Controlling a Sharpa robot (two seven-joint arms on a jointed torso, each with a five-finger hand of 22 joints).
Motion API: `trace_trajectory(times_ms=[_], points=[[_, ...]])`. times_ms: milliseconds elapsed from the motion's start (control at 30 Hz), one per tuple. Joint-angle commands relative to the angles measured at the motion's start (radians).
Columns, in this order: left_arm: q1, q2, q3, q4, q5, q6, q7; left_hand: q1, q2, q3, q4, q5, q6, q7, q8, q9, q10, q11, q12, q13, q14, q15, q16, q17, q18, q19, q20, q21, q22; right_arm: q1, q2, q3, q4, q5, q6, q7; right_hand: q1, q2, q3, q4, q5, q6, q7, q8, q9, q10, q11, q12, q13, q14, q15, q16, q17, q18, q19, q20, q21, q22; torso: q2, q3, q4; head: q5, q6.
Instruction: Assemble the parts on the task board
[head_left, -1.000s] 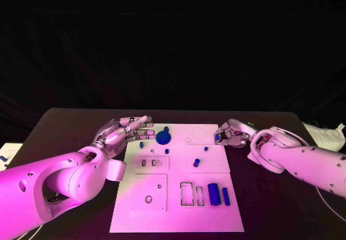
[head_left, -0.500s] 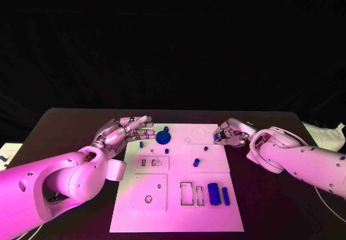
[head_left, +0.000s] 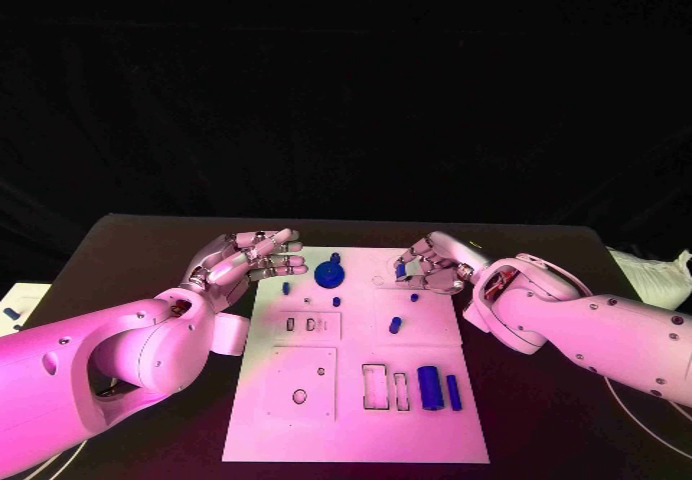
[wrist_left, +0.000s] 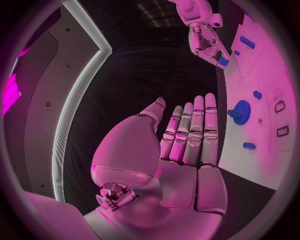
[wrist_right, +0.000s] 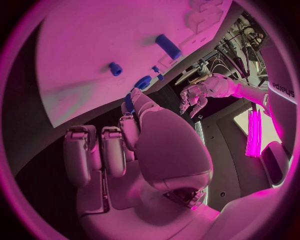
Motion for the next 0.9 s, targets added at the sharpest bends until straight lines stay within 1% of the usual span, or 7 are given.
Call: trace_trajectory(times_ms=[33, 167, 267, 367, 467, 633, 900], points=[[0.001, 0.006, 0.001, -0.01, 0.001, 0.022, 0.004, -0.001, -0.001, 0.004, -0.001, 0.002, -0.004, 0.005, -0.006, -0.001, -0.007, 0.003, -0.002, -0.001, 0.003, 0.003, -0.005, 0.001, 0.002, -0.002, 0.006, -0.005, -0.001, 0.0, 0.032, -0.001, 0.017, -0.059, -0.049, -0.089, 0.016, 0.027, 0.005, 0.0, 0.004, 0.011, -0.02, 0.001, 0.009, 0.035, -0.039, -0.006, 0.005, 0.084, -0.006, 0.0, 0.169, -0.019, 0.017, -0.007, 0.002, 0.16, -0.009, -0.0045, 0.0061, 0.008, -0.006], [0.001, 0.011, 0.0, -0.018, 0.001, 0.026, -0.001, -0.001, -0.001, 0.005, -0.002, 0.002, -0.004, 0.005, -0.005, -0.001, -0.006, 0.003, -0.002, -0.001, 0.004, 0.003, -0.005, 0.002, 0.002, -0.002, 0.006, -0.005, -0.001, -0.002, 0.082, -0.006, 0.02, -0.095, -0.038, -0.123, 0.016, 0.027, 0.006, -0.001, 0.004, 0.01, -0.019, 0.0, 0.009, 0.035, -0.039, -0.006, 0.005, 0.083, -0.005, -0.001, 0.168, -0.02, 0.018, -0.007, 0.002, 0.161, -0.014, -0.0084, 0.0084, 0.024, -0.01], [0.001, 0.015, 0.0, -0.025, 0.001, 0.027, -0.001, -0.001, -0.001, 0.005, -0.002, 0.002, -0.004, 0.005, -0.005, -0.001, -0.006, 0.003, -0.002, -0.001, 0.004, 0.003, -0.005, 0.002, 0.002, -0.002, 0.006, -0.005, -0.001, -0.004, 0.127, -0.016, 0.017, -0.123, -0.024, -0.153, 0.007, 0.025, 0.007, 0.0, 0.007, 0.004, -0.016, -0.004, 0.008, 0.034, -0.037, -0.009, 0.005, 0.083, -0.004, -0.003, 0.166, -0.019, 0.016, -0.006, 0.001, 0.159, -0.018, -0.0113, 0.0114, 0.033, -0.018], [0.001, 0.018, 0.0, -0.033, 0.001, 0.025, 0.001, -0.001, -0.001, 0.005, -0.002, 0.002, -0.003, 0.004, -0.005, -0.001, -0.006, 0.003, -0.002, -0.001, 0.004, 0.003, -0.005, 0.002, 0.002, -0.002, 0.006, -0.005, -0.001, -0.011, 0.171, -0.027, 0.012, -0.157, -0.008, -0.19, 0.006, 0.025, 0.008, 0.0, 0.009, 0.003, -0.016, -0.005, 0.008, 0.034, -0.036, -0.009, 0.005, 0.083, -0.004, -0.003, 0.164, -0.019, 0.016, -0.006, 0.001, 0.159, -0.019, -0.0135, 0.0116, 0.041, -0.022], [0.001, 0.021, 0.0, -0.039, 0.001, 0.023, 0.002, -0.001, -0.001, 0.005, -0.002, 0.002, -0.003, 0.004, -0.005, -0.001, -0.006, 0.003, -0.002, -0.001, 0.004, 0.003, -0.005, 0.002, 0.002, -0.002, 0.006, -0.005, -0.001, -0.024, 0.2, -0.033, 0.01, -0.191, 0.008, -0.225, 0.004, 0.025, 0.013, -0.005, 0.02, 0.001, -0.015, -0.007, 0.009, 0.035, -0.036, -0.007, 0.007, 0.084, -0.003, 0.0, 0.169, -0.02, 0.019, -0.005, 0.002, 0.162, -0.02, -0.0156, 0.012, 0.048, -0.028], [0.001, 0.025, 0.0, -0.046, 0.002, 0.022, 0.003, -0.001, -0.001, 0.005, -0.002, 0.002, -0.003, 0.004, -0.005, -0.001, -0.006, 0.003, -0.002, -0.001, 0.004, 0.003, -0.005, 0.002, 0.002, -0.002, 0.006, -0.005, -0.001, -0.043, 0.241, -0.04, 0.008, -0.238, 0.038, -0.271, 0.0, 0.022, 0.018, -0.01, 0.033, 0.001, -0.014, -0.008, 0.01, 0.035, -0.035, -0.006, 0.008, 0.084, -0.002, 0.0, 0.17, -0.02, 0.019, -0.004, 0.002, 0.162, -0.019, -0.0148, 0.0104, 0.055, -0.033], [0.001, 0.029, 0.0, -0.052, 0.004, 0.027, -0.002, -0.001, -0.001, 0.006, -0.004, 0.002, -0.003, 0.004, -0.005, -0.001, -0.005, 0.002, -0.001, -0.001, 0.004, 0.003, -0.006, 0.002, 0.003, -0.002, 0.006, -0.005, -0.001, -0.056, 0.269, -0.045, 0.012, -0.273, 0.082, -0.291, -0.015, 0.013, 0.017, -0.01, 0.033, -0.001, -0.012, -0.011, 0.011, 0.033, -0.033, -0.01, 0.007, 0.084, -0.001, -0.001, 0.168, -0.02, 0.019, -0.003, 0.002, 0.162, -0.019, -0.0128, 0.0106, 0.06, -0.034]])
